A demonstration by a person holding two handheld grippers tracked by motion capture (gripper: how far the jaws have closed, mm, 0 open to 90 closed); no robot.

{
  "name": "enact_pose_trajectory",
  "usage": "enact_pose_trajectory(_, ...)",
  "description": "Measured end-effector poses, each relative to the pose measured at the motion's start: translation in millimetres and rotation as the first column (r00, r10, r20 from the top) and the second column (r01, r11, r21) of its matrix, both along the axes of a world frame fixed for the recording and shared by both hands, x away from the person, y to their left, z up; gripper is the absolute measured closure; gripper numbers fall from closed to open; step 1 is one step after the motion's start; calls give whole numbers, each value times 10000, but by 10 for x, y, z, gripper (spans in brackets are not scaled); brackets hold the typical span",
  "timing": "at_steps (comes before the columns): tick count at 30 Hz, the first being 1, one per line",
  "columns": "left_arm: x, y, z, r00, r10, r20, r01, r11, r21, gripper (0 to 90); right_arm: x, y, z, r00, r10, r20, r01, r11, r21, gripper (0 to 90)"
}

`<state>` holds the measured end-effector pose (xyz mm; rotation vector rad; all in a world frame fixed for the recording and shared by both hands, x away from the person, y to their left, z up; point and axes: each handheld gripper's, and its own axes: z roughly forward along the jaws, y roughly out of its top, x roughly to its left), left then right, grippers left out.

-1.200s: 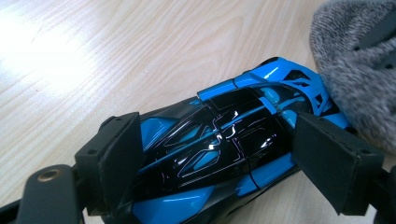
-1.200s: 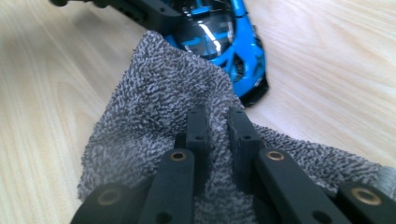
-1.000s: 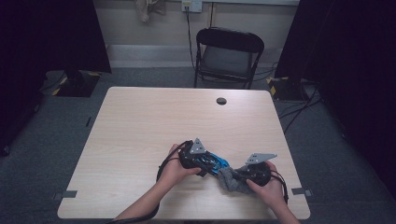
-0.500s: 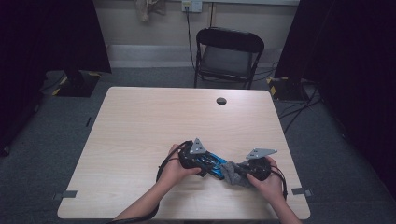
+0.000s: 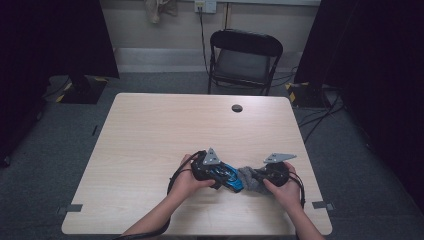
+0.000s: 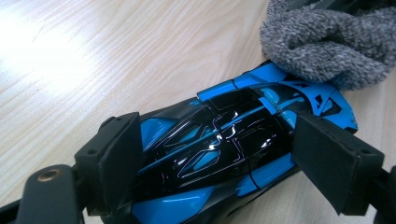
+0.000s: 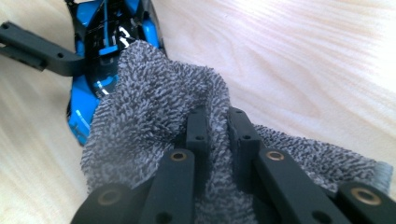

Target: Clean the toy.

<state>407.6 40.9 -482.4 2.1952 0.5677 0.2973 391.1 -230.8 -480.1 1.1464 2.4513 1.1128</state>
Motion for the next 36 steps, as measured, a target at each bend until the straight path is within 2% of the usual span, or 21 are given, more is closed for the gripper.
enact_pose_trajectory(6, 3, 3, -5, 10000, -30, -16, 30, 10000, -61, 165, 47, -10, 7, 9999, -157, 63, 157, 9999, -22, 819)
enact_pose_trajectory(10, 6, 5, -9, 10000, -33, -27, 32, 10000, -91, 161, 51, -27, 15, 10000, -77, 51, 76, 10000, 26, 819)
enact_pose_trajectory(21, 6, -10, -12, 9999, -127, -49, 126, 9998, -120, 160, -156, -149, 192, 9992, 250, 317, -261, 9991, 340, 819)
enact_pose_trajectory(29, -1, -32, -12, 9999, -154, -78, 153, 9998, -129, 159, -336, -110, 281, 9949, 975, 270, -994, 9919, 797, 819)
enact_pose_trajectory(34, -1, -33, -12, 9999, -154, -77, 153, 9998, -130, 159, -427, -14, 214, 9906, 1369, 13, -1366, 9876, 777, 818)
enact_pose_trajectory(36, -3, -32, -13, 9999, -146, -67, 145, 9998, -138, 159, -439, 29, 155, 9874, 1580, -111, -1571, 9858, 590, 818)
